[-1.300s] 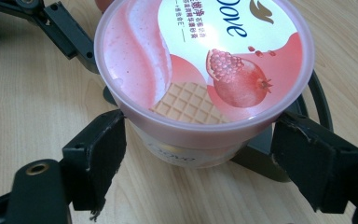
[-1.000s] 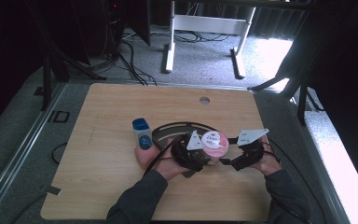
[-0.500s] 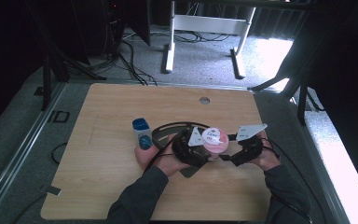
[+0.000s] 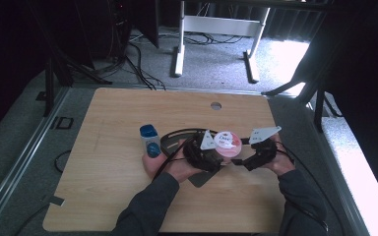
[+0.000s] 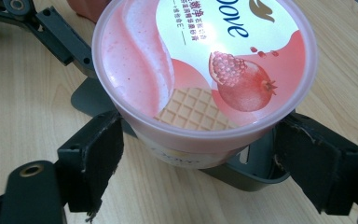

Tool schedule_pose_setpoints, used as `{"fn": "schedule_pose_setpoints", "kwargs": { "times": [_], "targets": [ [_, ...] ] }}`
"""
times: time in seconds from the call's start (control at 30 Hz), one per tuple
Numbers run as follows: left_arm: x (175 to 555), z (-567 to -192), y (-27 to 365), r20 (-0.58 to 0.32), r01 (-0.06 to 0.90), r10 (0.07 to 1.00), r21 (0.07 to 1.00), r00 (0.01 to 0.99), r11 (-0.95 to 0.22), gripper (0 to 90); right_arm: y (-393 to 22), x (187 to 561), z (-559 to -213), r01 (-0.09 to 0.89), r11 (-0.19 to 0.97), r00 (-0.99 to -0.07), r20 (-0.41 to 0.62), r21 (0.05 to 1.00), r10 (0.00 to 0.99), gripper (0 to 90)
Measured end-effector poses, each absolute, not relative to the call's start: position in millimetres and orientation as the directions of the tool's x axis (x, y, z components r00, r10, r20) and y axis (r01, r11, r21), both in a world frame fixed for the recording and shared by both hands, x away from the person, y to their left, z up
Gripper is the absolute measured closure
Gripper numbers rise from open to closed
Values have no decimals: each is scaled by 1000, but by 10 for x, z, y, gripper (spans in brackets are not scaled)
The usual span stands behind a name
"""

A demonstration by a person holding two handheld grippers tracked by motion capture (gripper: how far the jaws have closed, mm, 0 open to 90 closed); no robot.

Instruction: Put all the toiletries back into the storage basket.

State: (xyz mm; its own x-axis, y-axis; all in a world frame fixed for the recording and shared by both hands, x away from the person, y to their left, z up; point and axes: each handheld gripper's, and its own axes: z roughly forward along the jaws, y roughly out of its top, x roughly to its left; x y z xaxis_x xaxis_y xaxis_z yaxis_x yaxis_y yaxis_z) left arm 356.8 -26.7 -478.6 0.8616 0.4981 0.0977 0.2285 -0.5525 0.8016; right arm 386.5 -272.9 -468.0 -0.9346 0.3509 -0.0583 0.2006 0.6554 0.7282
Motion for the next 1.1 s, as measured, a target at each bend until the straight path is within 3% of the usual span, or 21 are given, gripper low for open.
{"fn": "schedule_pose_setpoints", "kwargs": {
  "times": [1.1],
  "targets": [
    [3826,-4975,-299,69,273,548,811,834,-518,242,-2677,4182,-4784,256,680,-924,-32,687,380,155]
  ]
}}
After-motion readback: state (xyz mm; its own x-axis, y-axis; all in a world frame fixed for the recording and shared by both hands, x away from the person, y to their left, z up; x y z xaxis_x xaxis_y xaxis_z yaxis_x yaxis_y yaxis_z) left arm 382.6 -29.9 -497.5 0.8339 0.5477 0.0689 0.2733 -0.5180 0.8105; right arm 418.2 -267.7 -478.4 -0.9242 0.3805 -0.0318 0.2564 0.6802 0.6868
